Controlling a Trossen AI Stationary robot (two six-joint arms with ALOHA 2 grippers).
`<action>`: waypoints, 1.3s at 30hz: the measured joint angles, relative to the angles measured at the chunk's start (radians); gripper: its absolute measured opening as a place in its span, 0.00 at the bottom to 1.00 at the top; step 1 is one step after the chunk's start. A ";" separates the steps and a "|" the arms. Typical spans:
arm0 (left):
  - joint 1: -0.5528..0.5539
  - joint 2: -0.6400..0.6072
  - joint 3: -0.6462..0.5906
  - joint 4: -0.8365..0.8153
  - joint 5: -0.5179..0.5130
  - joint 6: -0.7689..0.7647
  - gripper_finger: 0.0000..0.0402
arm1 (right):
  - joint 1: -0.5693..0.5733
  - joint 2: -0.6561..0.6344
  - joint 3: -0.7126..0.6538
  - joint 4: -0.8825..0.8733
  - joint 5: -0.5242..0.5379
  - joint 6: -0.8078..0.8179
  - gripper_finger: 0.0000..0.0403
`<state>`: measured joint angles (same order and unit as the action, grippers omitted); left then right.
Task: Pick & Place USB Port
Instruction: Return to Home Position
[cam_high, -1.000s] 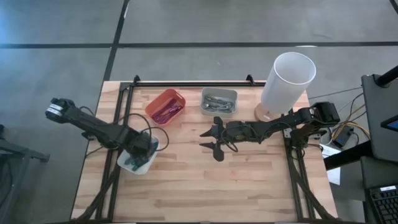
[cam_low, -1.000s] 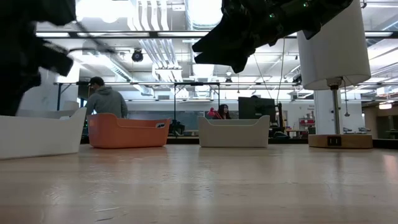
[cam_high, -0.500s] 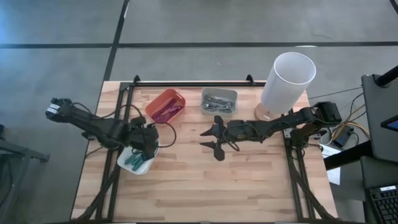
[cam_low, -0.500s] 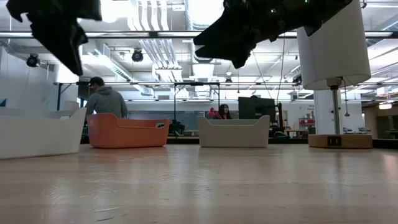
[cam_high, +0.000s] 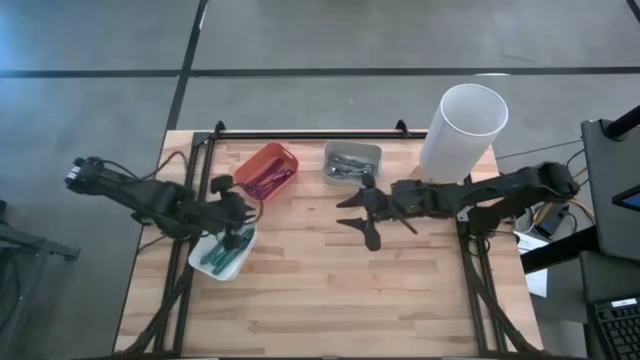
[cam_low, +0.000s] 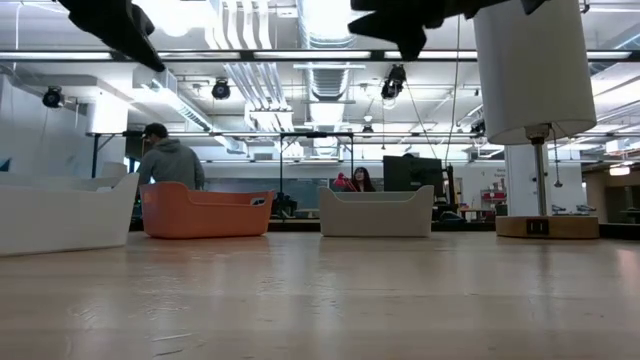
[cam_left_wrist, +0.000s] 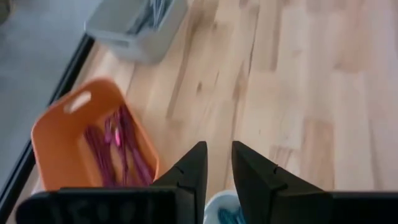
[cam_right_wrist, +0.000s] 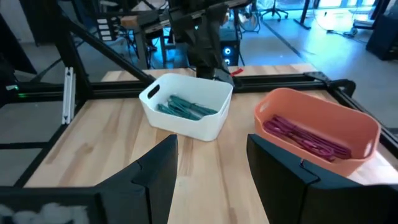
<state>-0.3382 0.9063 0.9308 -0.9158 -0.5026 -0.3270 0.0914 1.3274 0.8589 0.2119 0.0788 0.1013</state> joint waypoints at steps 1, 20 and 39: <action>0.000 -0.024 -0.014 0.026 0.000 0.018 0.20 | 0.000 -0.019 -0.001 -0.018 0.000 0.000 0.47; 0.000 -0.493 -0.403 0.518 0.034 0.220 0.20 | 0.002 -0.314 -0.214 -0.040 -0.002 -0.055 0.47; 0.003 -0.841 -0.701 0.768 0.037 0.305 0.20 | 0.001 -0.639 -0.545 0.166 -0.002 -0.113 0.47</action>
<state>-0.3351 0.0648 0.2297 -0.1474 -0.4652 -0.0216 0.0928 0.6879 0.3142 0.3782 0.0772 -0.0114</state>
